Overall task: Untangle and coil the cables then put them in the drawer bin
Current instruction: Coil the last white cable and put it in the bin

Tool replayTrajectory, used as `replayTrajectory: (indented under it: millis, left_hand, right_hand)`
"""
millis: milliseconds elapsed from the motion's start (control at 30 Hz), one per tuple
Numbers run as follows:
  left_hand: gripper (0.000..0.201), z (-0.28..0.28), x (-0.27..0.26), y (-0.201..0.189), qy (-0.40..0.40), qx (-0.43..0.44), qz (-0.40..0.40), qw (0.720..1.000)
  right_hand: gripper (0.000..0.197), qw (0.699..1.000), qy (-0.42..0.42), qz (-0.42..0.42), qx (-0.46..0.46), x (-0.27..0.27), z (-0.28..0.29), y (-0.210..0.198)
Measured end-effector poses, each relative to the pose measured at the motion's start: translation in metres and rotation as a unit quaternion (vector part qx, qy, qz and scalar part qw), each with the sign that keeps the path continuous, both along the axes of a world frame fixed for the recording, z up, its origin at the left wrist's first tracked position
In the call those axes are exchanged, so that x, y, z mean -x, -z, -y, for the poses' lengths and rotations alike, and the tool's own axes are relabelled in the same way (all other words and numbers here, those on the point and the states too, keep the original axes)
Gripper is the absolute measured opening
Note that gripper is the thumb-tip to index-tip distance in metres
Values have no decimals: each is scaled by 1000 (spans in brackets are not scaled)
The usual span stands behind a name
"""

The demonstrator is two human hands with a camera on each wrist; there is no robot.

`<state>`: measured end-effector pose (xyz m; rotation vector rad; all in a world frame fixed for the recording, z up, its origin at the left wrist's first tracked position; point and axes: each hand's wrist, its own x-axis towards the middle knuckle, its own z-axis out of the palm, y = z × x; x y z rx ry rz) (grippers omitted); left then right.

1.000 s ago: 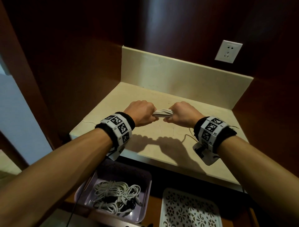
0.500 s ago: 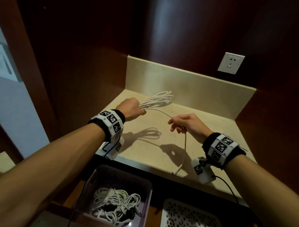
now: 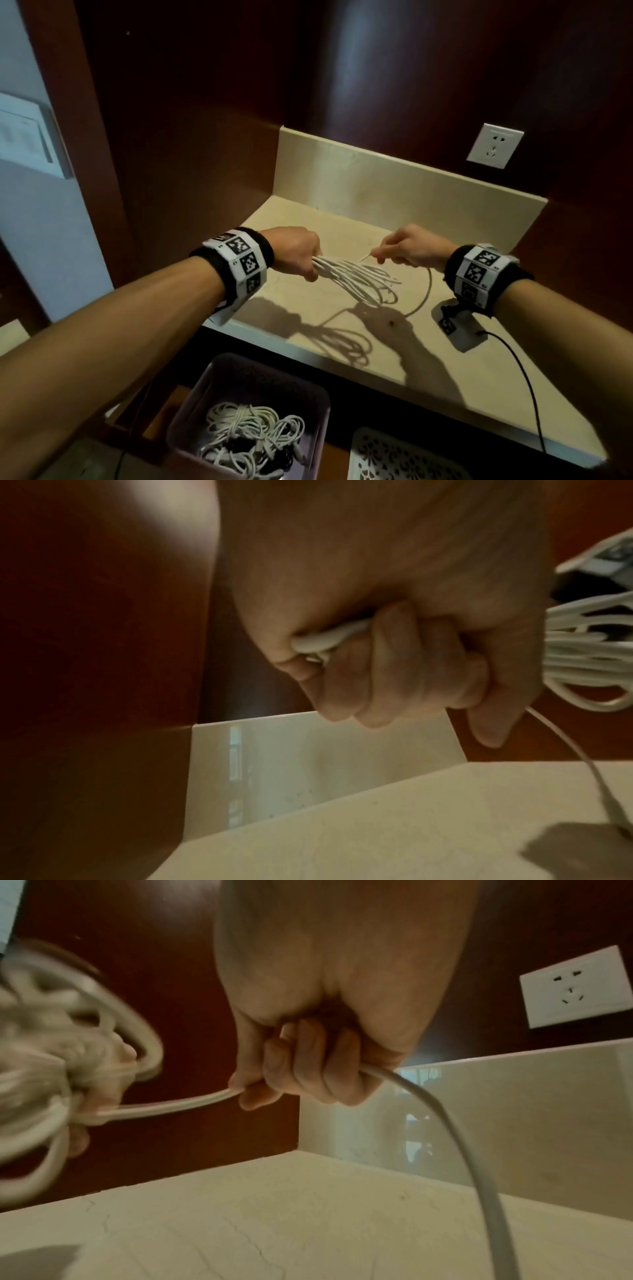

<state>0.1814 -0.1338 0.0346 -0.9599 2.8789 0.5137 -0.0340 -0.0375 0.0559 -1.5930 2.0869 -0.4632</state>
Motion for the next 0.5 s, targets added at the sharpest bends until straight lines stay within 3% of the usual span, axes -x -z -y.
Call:
replayTrajectory:
  millis: [133, 233, 400, 500]
  left_hand:
    - [20, -4, 9, 7, 9, 102, 76, 992]
    - [28, -3, 16, 12, -24, 131, 70, 989]
    - [29, 4, 18, 15, -99, 26, -10, 995]
    - [33, 9, 15, 12, -142, -80, -97, 982]
  right_hand:
    - [24, 999, -10, -26, 29, -17, 8, -21]
    - [22, 996, -23, -17, 81, -36, 9, -29]
    - [19, 991, -47, 1, 122, -52, 1, -22]
    - [19, 989, -57, 5, 135, -51, -7, -6]
